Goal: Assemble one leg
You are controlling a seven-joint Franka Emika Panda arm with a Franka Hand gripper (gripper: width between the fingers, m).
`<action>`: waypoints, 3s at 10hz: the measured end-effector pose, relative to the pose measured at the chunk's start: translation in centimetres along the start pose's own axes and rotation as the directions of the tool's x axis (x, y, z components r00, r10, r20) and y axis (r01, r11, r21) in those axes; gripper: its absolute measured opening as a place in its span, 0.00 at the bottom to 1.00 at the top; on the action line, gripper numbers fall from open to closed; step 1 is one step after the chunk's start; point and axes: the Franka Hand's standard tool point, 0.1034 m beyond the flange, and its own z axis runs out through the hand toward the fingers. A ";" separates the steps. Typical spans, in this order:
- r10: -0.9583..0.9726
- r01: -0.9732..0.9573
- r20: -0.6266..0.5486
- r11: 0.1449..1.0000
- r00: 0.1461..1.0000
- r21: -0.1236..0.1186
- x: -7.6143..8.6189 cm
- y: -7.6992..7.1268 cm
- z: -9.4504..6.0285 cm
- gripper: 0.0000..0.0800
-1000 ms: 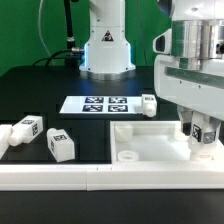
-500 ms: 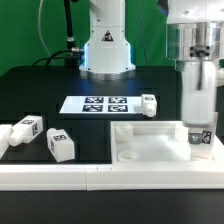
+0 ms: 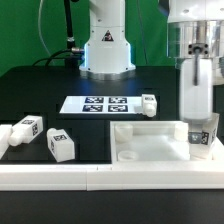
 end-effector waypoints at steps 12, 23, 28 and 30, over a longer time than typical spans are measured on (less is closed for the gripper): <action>-0.801 0.801 -0.013 0.598 0.598 -0.039 -0.7 -1.4 -0.9 0.44; 0.124 -0.122 0.013 0.989 0.992 -0.081 -0.3 -0.8 -0.9 0.39; -0.564 0.566 0.052 0.821 0.824 -0.067 -0.2 -0.8 -1.2 0.77; -0.676 0.679 0.055 0.732 0.734 -0.065 0.0 -0.9 -1.2 0.81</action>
Offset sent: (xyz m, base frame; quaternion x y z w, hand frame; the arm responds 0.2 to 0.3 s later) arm 0.0000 0.0000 0.0000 0.0000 0.0000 -0.1296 0.9916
